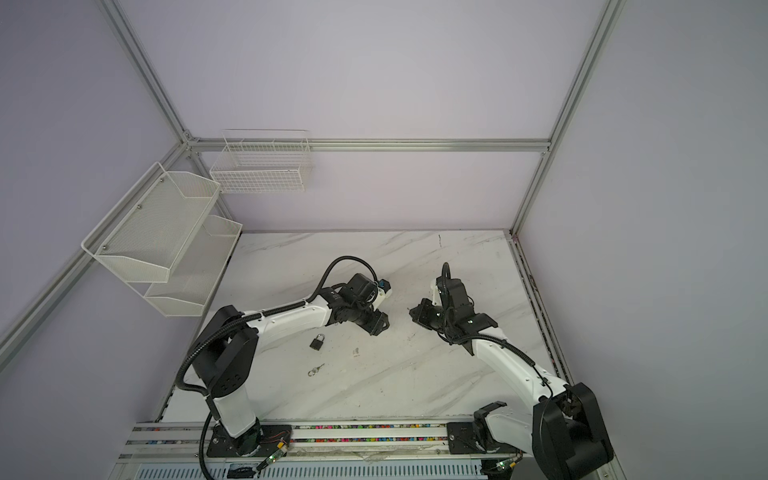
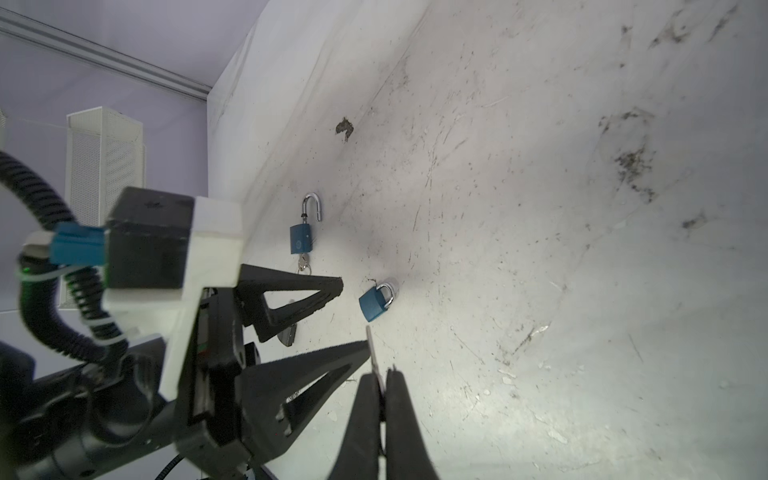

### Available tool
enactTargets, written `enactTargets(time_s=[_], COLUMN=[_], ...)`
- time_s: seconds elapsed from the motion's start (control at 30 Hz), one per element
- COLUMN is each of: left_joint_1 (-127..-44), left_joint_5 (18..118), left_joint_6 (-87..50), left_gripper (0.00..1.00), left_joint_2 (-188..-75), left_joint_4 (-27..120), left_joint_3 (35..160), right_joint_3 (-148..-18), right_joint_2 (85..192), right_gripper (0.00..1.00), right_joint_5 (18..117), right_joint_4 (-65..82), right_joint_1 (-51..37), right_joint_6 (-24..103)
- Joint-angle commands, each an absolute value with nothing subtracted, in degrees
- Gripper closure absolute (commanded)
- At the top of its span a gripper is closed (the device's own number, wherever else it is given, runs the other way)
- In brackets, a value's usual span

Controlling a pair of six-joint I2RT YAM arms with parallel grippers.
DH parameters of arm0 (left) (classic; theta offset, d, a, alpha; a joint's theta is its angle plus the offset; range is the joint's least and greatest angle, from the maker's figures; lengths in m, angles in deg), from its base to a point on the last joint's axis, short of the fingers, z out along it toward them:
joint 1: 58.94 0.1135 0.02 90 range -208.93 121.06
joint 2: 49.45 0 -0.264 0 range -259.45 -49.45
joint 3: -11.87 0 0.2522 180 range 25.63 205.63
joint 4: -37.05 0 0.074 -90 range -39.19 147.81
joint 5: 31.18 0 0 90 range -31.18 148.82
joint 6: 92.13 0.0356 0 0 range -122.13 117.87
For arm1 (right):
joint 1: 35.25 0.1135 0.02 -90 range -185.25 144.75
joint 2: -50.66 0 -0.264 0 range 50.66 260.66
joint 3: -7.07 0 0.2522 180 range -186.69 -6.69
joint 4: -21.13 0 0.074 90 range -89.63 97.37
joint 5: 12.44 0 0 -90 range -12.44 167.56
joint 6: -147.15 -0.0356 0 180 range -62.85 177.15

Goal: Unlock with the key
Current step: 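Lower the left gripper toward the small blue padlock while the right draws back, then grasp the small blue padlock on the table with the left gripper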

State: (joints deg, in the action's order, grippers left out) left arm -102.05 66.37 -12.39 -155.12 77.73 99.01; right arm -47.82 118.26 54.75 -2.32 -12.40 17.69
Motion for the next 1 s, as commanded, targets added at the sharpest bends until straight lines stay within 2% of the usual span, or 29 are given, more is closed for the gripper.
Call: enactTargets(time_s=[0.0, 0.43, 0.57, 0.87, 0.97], left_joint_1=[-101.82, -102.32, -103.88, -107.08, -107.91], left_joint_5=[62.29, 64.62, 60.59, 53.44, 51.52], left_joint_6=[-8.90, -10.25, -11.37, -17.34, -18.57], left_gripper=[0.39, 0.36, 0.36, 0.43, 0.48], left_joint_2=[-156.45, -160.69, -161.04, -161.93, -162.64], left_joint_4=[81.14, 83.54, 85.62, 86.58, 87.82], left_joint_3=[104.84, 105.72, 105.53, 104.80, 105.86], right_joint_3=[-47.77, -48.09, -48.37, -49.23, -49.41], right_joint_2=[116.54, 116.41, 116.95, 117.16, 117.12], right_gripper=[1.00, 1.00, 1.00, 1.00, 1.00], right_joint_5=[56.62, 57.56, 57.57, 58.05, 57.96], right_joint_4=[-2.67, -1.95, -1.94, -2.66, -2.82], right_joint_1=[-12.51, -12.57, -12.52, -12.55, -12.59], right_joint_6=[17.88, 18.48, 18.59, 18.65, 18.67])
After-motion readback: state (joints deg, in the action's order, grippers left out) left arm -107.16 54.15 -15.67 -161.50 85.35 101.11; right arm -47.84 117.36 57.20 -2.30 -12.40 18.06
